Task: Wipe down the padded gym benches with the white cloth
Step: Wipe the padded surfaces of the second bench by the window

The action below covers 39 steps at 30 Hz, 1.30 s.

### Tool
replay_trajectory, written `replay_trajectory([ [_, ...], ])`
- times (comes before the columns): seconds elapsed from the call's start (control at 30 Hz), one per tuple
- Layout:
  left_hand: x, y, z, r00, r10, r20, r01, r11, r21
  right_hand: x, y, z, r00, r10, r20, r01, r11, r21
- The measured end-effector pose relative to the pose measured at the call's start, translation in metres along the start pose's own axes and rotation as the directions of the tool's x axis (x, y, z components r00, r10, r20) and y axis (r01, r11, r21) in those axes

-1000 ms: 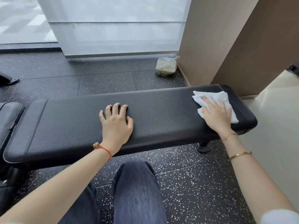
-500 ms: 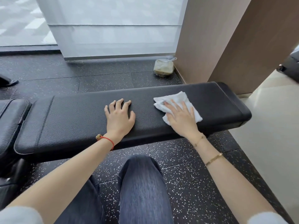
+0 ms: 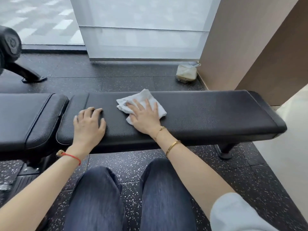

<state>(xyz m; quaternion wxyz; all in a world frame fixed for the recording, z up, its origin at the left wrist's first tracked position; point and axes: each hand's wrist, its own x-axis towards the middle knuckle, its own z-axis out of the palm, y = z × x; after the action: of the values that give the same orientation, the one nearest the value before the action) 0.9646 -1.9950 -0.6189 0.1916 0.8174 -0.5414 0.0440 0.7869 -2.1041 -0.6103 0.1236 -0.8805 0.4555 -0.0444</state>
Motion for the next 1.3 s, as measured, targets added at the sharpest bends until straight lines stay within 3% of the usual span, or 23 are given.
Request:
replay_trajectory([
  [0.13,0.001,-0.007,-0.001,0.999,0.028,-0.018,-0.028,1.0,-0.002,0.025,-0.009,-0.004,0.998,-0.057,0.039,0.056,0.998,0.027],
  [0.33,-0.002,-0.009,0.003,0.999,0.029,-0.042,-0.027,0.998,0.05,0.059,-0.029,-0.013,0.996,0.055,0.071,-0.057,0.998,0.034],
  [0.6,-0.003,-0.012,0.008,0.998,0.028,-0.055,-0.026,0.999,0.039,-0.035,-0.016,0.006,0.992,-0.12,-0.028,0.12,0.993,0.018],
  [0.67,-0.003,-0.013,0.009,0.998,0.032,-0.055,-0.03,0.999,0.034,-0.051,0.014,0.0,0.997,-0.054,-0.05,0.055,0.998,0.017],
  [0.73,-0.003,-0.013,0.009,0.998,0.036,-0.052,-0.034,0.999,0.037,-0.049,0.05,-0.013,0.992,0.101,-0.074,-0.101,0.995,0.016],
  [0.87,-0.002,-0.01,0.009,0.999,0.019,-0.043,-0.017,0.998,0.055,-0.021,0.07,-0.032,0.904,0.419,-0.09,-0.415,0.908,0.061],
  [0.93,-0.003,-0.009,0.009,0.999,0.016,-0.045,-0.014,0.998,0.054,-0.014,0.043,-0.027,0.929,0.361,-0.08,-0.358,0.932,0.055],
  [1.03,-0.003,-0.009,0.009,0.999,0.018,-0.05,-0.015,0.998,0.053,-0.028,-0.008,-0.006,0.993,0.084,-0.08,-0.086,0.996,-0.017],
  [1.13,-0.004,-0.01,0.009,0.999,0.02,-0.046,-0.018,0.998,0.055,-0.055,-0.021,0.007,0.996,-0.062,-0.068,0.059,0.997,-0.046],
  [1.2,-0.004,-0.01,0.008,0.999,0.023,-0.043,-0.021,0.999,0.047,-0.066,-0.002,0.006,0.995,-0.063,-0.072,0.06,0.997,-0.046],
  [1.3,-0.005,-0.009,0.007,0.998,0.026,-0.049,-0.024,0.999,0.041,-0.064,0.044,-0.007,0.988,0.113,-0.11,-0.116,0.993,-0.018],
])
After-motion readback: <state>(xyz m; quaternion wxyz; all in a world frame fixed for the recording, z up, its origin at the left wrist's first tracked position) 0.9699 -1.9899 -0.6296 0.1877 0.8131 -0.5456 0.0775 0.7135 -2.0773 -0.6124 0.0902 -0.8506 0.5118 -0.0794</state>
